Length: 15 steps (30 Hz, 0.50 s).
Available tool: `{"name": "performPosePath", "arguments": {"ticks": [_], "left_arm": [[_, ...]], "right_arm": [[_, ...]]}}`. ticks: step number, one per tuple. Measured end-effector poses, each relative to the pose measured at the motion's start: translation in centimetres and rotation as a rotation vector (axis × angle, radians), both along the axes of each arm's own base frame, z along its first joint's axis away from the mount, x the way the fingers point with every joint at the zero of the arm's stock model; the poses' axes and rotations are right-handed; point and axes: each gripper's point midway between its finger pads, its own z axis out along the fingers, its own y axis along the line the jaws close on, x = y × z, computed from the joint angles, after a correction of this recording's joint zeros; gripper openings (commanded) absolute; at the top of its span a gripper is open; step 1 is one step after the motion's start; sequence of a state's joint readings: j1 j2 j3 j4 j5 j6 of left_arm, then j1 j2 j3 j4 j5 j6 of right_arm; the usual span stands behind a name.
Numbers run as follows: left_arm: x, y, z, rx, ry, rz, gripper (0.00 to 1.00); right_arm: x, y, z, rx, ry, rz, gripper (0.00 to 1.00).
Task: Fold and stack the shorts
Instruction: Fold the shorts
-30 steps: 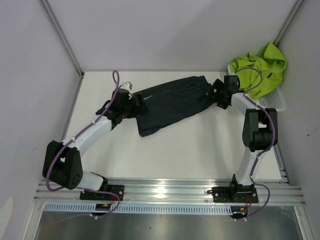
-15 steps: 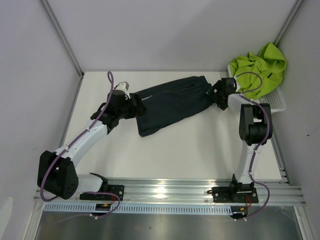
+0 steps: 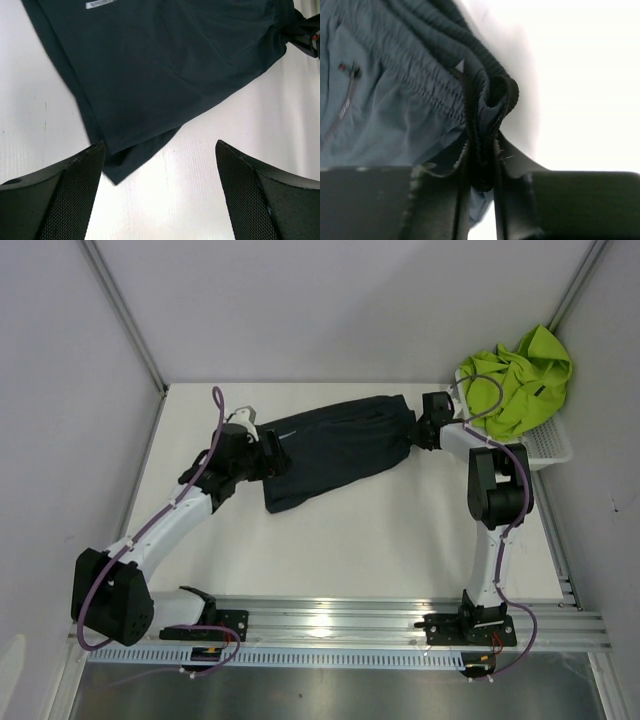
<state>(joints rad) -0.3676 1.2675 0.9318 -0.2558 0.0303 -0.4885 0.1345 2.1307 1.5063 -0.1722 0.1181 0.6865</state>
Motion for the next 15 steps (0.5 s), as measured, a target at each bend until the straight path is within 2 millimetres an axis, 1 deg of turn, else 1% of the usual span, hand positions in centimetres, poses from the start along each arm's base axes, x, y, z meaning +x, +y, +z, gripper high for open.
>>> {"name": "performPosePath", "arguments": {"ticks": [5,8,10,11,12,13,14,15], "left_arm": [[-0.5,0.0,-0.5,-0.002,0.008,-0.008,0.93],[-0.6,-0.2,-0.7,-0.002,0.012,-0.016,0.92],[-0.8,-0.5,-0.7,-0.002,0.011,-0.025,0.92],[-0.9,-0.7,-0.8,-0.003,0.012,-0.031,0.92],[-1.1,-0.9,-0.9,-0.003,0.014,-0.040,0.92],[-1.3,-1.2,-1.1,-0.003,0.017,-0.049,0.92],[-1.5,-1.4,-1.3,-0.003,0.020,-0.057,0.92],[-1.6,-1.7,-1.4,-0.004,0.023,-0.066,0.92]], "right_arm": [[-3.1,3.5,1.8,-0.034,0.046,0.137,0.06],[-5.8,6.3,3.1,-0.077,0.069,0.231,0.08],[-8.6,8.4,3.5,-0.099,0.088,0.295,0.11],[-10.4,9.3,3.4,-0.104,0.106,0.327,0.13],[-12.4,10.3,3.2,-0.103,0.117,0.360,0.18],[-14.8,11.1,2.8,-0.102,0.140,0.393,0.20],[-17.2,11.8,2.3,-0.098,0.164,0.424,0.27],[-19.5,12.2,1.6,-0.098,0.196,0.445,0.39]]}}
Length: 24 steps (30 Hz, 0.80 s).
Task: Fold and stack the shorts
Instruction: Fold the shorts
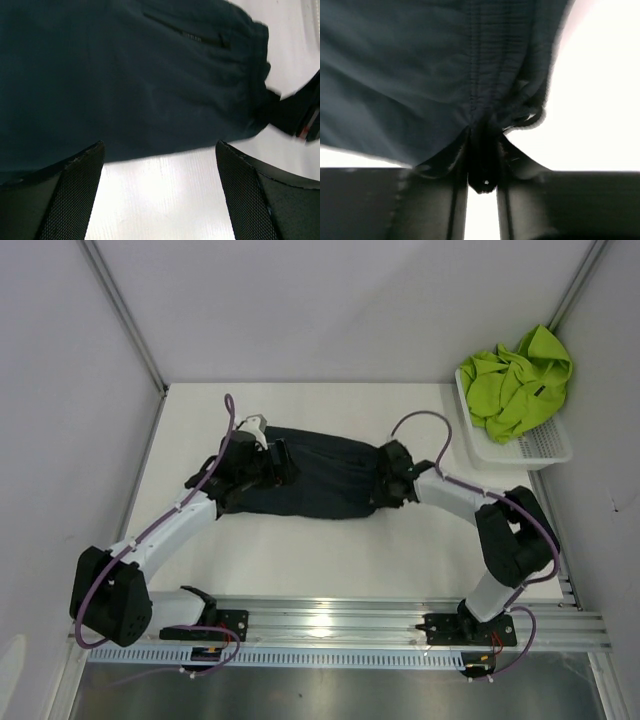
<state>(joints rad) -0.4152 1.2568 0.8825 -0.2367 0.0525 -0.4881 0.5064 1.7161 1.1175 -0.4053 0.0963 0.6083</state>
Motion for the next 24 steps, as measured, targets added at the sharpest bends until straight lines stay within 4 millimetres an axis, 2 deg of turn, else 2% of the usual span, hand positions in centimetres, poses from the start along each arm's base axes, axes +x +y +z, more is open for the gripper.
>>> {"name": "performPosePath", "arguments": {"ticks": [1,2,5,7,8,10,13,15,19,24], "left_arm": [[-0.1,-0.2,-0.1,-0.001,0.002,-0.008,0.92],[-0.2,-0.4,-0.2,-0.001,0.003,-0.014,0.92],[-0.2,-1.0,-0.4,-0.002,0.001,-0.031,0.92],[-0.1,-1.5,-0.8,0.001,0.008,-0.041,0.92],[-0.2,-1.7,-1.1,0.001,0.014,-0.049,0.92],[-0.3,-2.2,-1.6,0.002,0.026,-0.066,0.92],[-0.7,-3.5,-2.6,0.006,0.047,-0.106,0.92],[-0.9,-4.5,-3.1,0.011,0.059,-0.139,0.92],[-0.3,-7.4,-3.1,-0.010,0.060,-0.205,0.91],[1.2,-11.3,-2.5,-0.039,0.034,-0.285,0.89]], "right_arm": [[-1.8,0.4,-0.6,-0.002,0.023,0.022,0.59],[-4.6,1.0,-1.5,-0.009,0.064,0.047,0.79],[-10.2,2.1,-2.7,-0.033,0.140,0.123,0.90],[-12.9,3.3,-2.1,0.016,0.161,0.178,0.91],[-13.6,3.5,-1.3,0.048,0.156,0.186,0.92],[-13.5,3.1,0.7,0.112,0.124,0.171,0.93],[-11.4,1.6,3.6,0.190,0.054,0.111,0.93],[-9.9,0.2,4.3,0.223,0.037,0.071,0.94],[-7.3,-2.7,4.3,0.267,0.033,0.008,0.96],[-5.3,-4.6,2.3,0.315,0.093,-0.021,0.96]]}}
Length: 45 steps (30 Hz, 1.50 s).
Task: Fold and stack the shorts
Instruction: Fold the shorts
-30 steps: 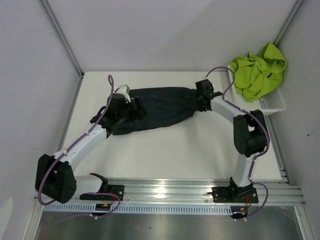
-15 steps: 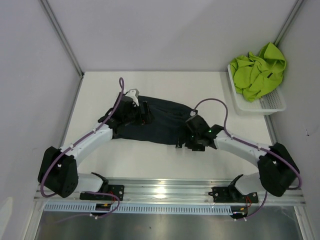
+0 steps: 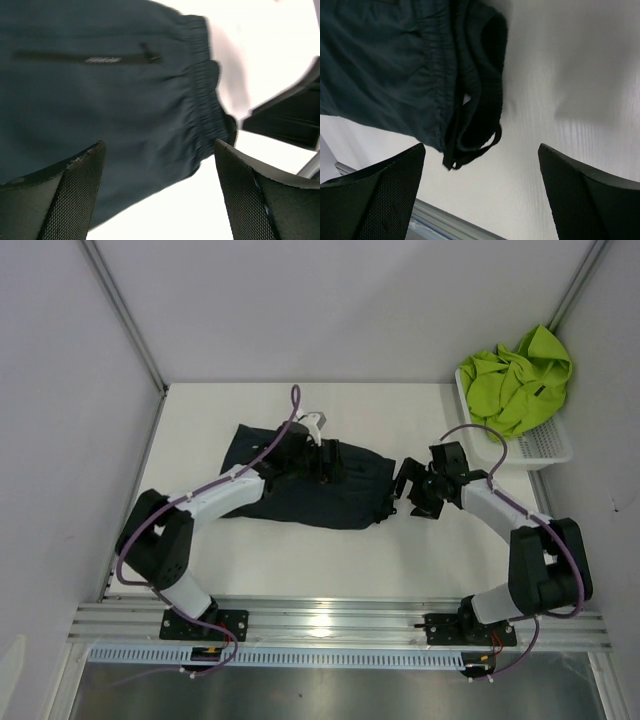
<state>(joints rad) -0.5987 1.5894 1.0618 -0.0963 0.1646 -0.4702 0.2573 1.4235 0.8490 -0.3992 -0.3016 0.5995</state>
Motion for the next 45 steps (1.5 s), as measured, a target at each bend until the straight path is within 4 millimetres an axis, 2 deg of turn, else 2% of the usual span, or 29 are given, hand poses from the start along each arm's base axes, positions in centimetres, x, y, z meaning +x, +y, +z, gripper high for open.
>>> {"name": "performPosePath", "arguments": {"ticks": [4,8,13,16,20,23,27,29,33,37,40,45], "left_arm": [[0.6,-3.7,-0.2,-0.004,-0.014,-0.066,0.88],[0.5,-6.1,-1.5,0.004,-0.005,-0.116,0.81],[-0.3,-7.0,-3.2,0.018,0.009,-0.150,0.75],[-1.1,-7.3,-4.0,0.019,0.004,-0.159,0.74],[-3.3,-7.1,-6.3,0.051,0.032,-0.175,0.74],[-4.5,-7.8,-6.8,0.067,0.033,-0.195,0.80],[-5.2,-9.1,-6.4,0.078,0.005,-0.206,0.95],[-5.1,-9.7,-5.8,0.076,-0.014,-0.205,0.99],[-4.5,-10.9,-4.3,0.068,-0.046,-0.198,0.99],[-3.0,-12.0,-3.5,0.088,-0.068,-0.165,0.99],[-2.1,-12.6,-4.1,0.131,-0.060,-0.142,0.99],[-1.9,-12.6,-6.6,0.217,-0.018,-0.126,0.97]], "right_arm": [[1.1,-0.3,-2.0,0.031,0.050,0.002,0.91],[2.6,0.2,-3.0,0.072,0.066,0.021,0.89],[5.1,1.1,-3.6,0.117,0.049,0.048,0.85],[5.9,1.2,-3.7,0.141,0.040,0.051,0.80],[6.6,1.1,-3.8,0.155,0.030,0.051,0.77],[7.1,1.3,-3.8,0.171,0.028,0.057,0.75],[7.6,1.6,-3.9,0.189,0.019,0.069,0.75],[7.7,1.7,-3.9,0.194,0.015,0.074,0.74],[7.8,1.8,-3.9,0.205,0.012,0.081,0.73],[7.8,1.8,-3.9,0.207,0.011,0.083,0.73],[7.9,1.8,-3.9,0.207,0.011,0.083,0.73],[7.9,1.8,-3.9,0.206,0.011,0.084,0.69]]}}
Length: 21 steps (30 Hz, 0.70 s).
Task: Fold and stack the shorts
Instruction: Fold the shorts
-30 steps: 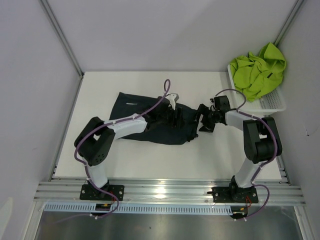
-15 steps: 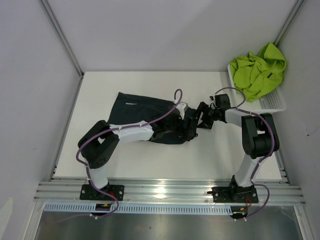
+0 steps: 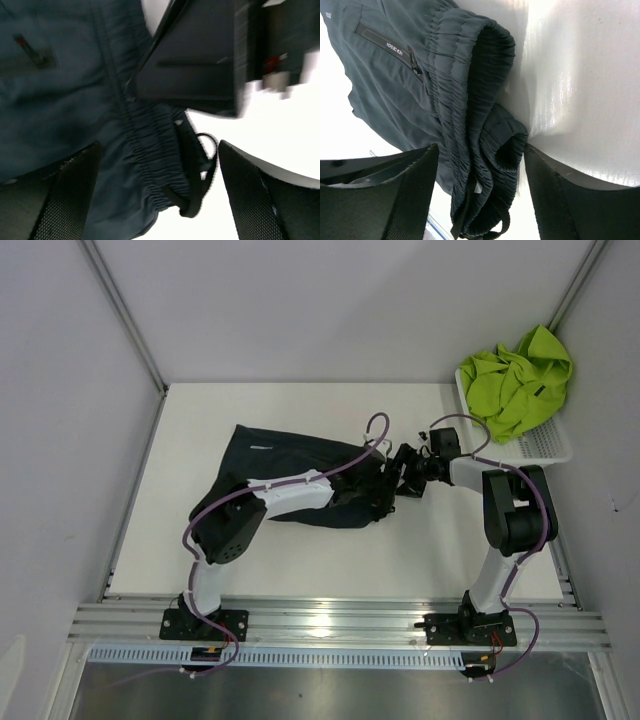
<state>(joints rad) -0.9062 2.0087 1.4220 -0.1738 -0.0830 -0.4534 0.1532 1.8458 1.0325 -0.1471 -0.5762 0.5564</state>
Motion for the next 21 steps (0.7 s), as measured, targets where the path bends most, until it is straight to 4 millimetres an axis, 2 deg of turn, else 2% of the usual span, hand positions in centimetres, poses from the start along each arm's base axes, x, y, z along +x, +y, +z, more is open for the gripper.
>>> {"name": "performPosePath", "arguments": {"ticks": [5,6,8,9,12,15,21], "left_arm": [[-0.8,1.0,-2.6,0.085,0.037,0.011,0.86],[-0.9,1.1,-2.7,0.093,0.036,0.013,0.78],[-1.0,1.1,-2.8,0.098,0.036,0.017,0.67],[-1.0,1.0,-3.0,0.094,0.031,0.017,0.58],[-1.5,1.5,-4.1,0.090,0.027,0.031,0.44],[-1.9,2.2,-4.1,0.079,0.009,0.046,0.39],[-2.1,2.4,-4.0,0.075,-0.007,0.055,0.39]], "right_arm": [[0.0,0.0,-0.3,-0.003,0.004,-0.002,0.64],[0.0,0.0,-0.3,-0.002,0.005,-0.001,0.63],[0.1,0.0,-0.3,-0.003,0.005,-0.002,0.63],[0.1,0.0,-0.3,-0.003,0.005,-0.002,0.62],[0.1,0.0,-0.4,-0.003,0.007,-0.001,0.61],[0.1,0.0,-0.4,-0.001,0.006,0.000,0.61],[0.2,-0.8,-0.4,0.014,-0.012,-0.008,0.60]]}}
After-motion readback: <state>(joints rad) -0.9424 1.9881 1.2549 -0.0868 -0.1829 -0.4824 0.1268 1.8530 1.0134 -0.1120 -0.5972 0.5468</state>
